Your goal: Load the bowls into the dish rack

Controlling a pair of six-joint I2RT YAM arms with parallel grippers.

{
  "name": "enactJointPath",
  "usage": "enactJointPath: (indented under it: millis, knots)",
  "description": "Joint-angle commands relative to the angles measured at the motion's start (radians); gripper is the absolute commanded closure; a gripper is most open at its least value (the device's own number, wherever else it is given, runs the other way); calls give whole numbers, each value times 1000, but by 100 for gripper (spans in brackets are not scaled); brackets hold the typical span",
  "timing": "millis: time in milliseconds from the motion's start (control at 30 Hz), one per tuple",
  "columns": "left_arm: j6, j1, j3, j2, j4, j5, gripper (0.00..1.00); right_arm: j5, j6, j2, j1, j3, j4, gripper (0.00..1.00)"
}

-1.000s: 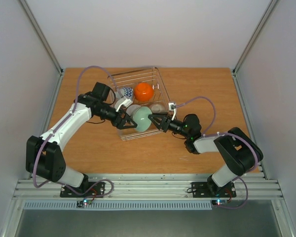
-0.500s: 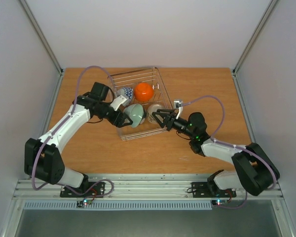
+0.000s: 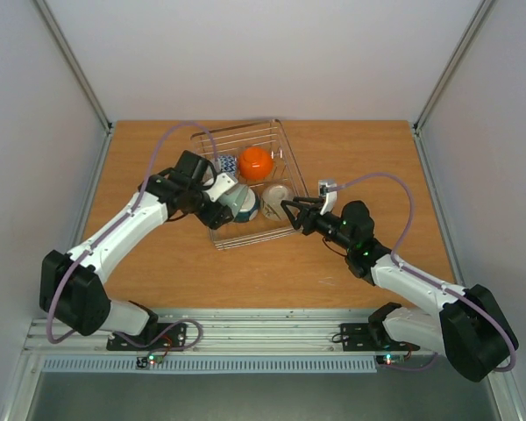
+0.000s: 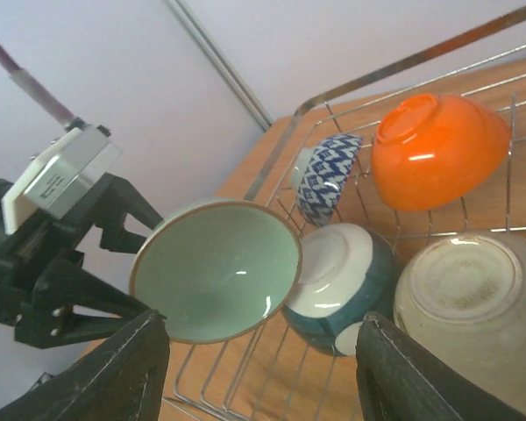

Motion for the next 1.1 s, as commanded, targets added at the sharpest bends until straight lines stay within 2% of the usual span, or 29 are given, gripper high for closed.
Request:
enactJointPath:
  millis: [0, 233, 467, 1067]
  knots:
    - [79, -60, 1, -46, 71, -112, 99, 32, -20, 3, -5, 5, -38, 41]
    - [156, -99, 0, -52, 46, -216, 100, 27, -16, 14, -5, 3, -33, 42]
    - [263, -124, 2, 15, 8, -354, 99, 25, -12, 7, -5, -1, -37, 41]
    - [404, -154, -25, 89, -19, -583, 100, 21, -1, -1, -5, -7, -30, 41]
